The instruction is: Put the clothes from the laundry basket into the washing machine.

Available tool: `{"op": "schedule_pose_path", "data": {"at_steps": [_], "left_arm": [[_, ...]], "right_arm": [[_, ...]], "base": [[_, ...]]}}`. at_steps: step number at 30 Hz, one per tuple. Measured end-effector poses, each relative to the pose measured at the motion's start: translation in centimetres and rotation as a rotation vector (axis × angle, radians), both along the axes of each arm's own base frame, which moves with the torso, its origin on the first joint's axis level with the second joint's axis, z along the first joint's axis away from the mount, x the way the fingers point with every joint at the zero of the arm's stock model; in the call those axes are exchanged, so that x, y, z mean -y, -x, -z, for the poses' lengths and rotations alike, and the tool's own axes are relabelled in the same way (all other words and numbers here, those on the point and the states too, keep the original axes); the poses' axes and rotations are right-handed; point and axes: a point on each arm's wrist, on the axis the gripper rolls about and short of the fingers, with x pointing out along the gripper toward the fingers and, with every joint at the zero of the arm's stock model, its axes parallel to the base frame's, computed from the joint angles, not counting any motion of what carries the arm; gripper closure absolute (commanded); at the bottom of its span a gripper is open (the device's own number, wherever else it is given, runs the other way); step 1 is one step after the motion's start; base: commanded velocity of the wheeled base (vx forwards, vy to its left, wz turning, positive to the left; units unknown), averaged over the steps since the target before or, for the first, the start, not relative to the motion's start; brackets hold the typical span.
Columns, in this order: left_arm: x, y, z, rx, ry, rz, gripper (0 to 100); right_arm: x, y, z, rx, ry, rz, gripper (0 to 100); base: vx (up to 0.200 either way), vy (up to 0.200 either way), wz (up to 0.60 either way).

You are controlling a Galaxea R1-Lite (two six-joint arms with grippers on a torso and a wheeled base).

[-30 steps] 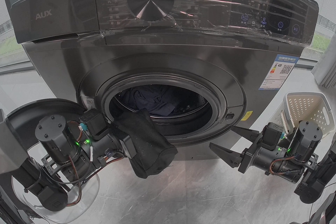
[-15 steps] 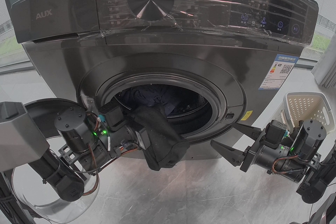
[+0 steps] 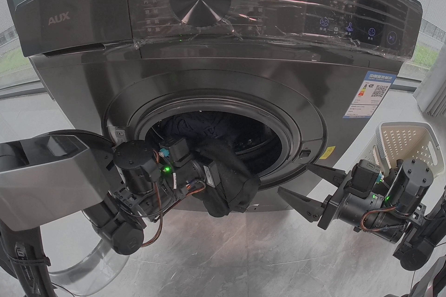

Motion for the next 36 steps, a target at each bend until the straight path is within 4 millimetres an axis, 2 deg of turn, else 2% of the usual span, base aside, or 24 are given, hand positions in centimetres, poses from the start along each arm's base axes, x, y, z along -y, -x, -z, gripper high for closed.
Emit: {"op": "schedule_pose_path", "data": {"at_steps": [9,19,36], "left_arm": [[2.0,-3.6,0.8,0.048,0.047,-0.018,100],[2.5,-7.6,2.4,0.064,0.055,-0.078,100],[3.3,-13.4,0.8,0.038,0.050,-0.205,100]], "right_arm": [[-0.2,0.1,0.0,-0.001,0.000,-0.010,0],[-0.3,0.1,0.0,0.000,0.000,-0.013,0],[-0.3,0.2,0.0,0.000,0.000,-0.013,0]], "base": [[0.000,0.000,0.00],[0.000,0.000,0.00],[0.000,0.000,0.00]]}}
